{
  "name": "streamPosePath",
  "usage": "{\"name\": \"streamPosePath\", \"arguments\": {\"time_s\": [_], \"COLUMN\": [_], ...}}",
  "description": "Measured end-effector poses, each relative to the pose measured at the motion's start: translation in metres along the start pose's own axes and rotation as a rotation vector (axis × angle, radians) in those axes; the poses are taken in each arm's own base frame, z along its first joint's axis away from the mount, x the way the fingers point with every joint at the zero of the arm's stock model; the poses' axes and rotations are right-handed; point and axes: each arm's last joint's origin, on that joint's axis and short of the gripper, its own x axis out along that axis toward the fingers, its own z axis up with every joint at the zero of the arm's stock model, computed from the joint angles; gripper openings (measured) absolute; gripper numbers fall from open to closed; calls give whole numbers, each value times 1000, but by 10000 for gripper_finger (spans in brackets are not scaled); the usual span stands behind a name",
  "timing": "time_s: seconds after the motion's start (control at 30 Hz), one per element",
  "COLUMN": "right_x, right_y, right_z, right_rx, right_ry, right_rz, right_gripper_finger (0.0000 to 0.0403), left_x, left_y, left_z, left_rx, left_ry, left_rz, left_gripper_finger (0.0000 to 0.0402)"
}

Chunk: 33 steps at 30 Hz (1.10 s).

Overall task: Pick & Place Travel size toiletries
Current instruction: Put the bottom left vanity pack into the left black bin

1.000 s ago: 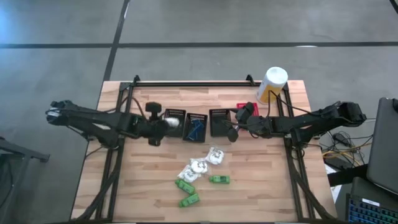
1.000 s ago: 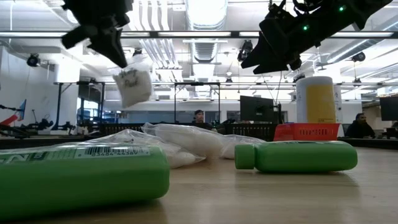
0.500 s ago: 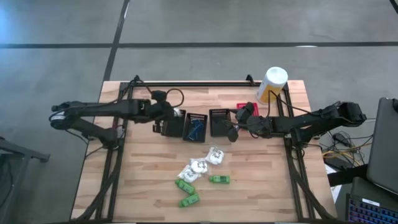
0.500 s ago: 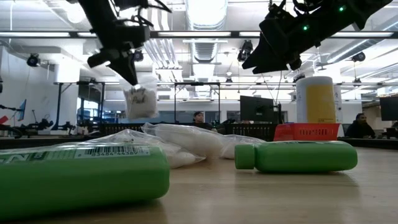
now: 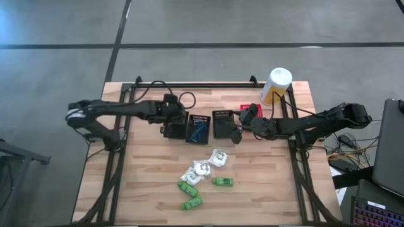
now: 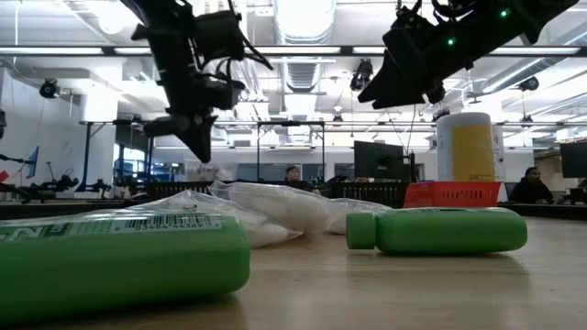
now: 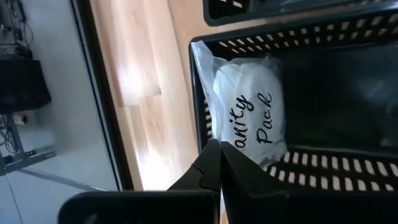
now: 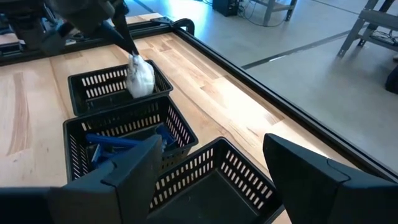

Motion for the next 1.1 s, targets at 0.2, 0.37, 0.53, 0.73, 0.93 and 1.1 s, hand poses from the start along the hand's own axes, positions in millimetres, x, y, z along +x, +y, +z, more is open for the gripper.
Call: {"name": "streamPosePath", "arguments": {"time_s": [0.2,0.37,0.53,0.73,0.93,1.1], "right_x": [0,0,0,0,0,0], "right_y": [0,-1,-1,-1,-1,-1], "right_z": [-2,-3,-3,-4,-4,-4], "right_rx": [-3,-5,-5,-5,-7,-7], "right_ry": [5,9,8,5,6,6], "right_rz": [-2,-3,-6,-20,-20,-20], "right_gripper_finger": [291,307,321,336,346,348], "left_x": [14,17,16,15,15,15], "left_y": [2,5,7,8,8,7], "left_z": [2,0,2,2,2,2], "left_rx": [7,-9,-28,-37,-37,-41], "left_ry": [27,37,26,18,17,20], "left_rz": [-3,3,37,43,44,41], "left_gripper_finger": [0,2,14,33,52,64]}}
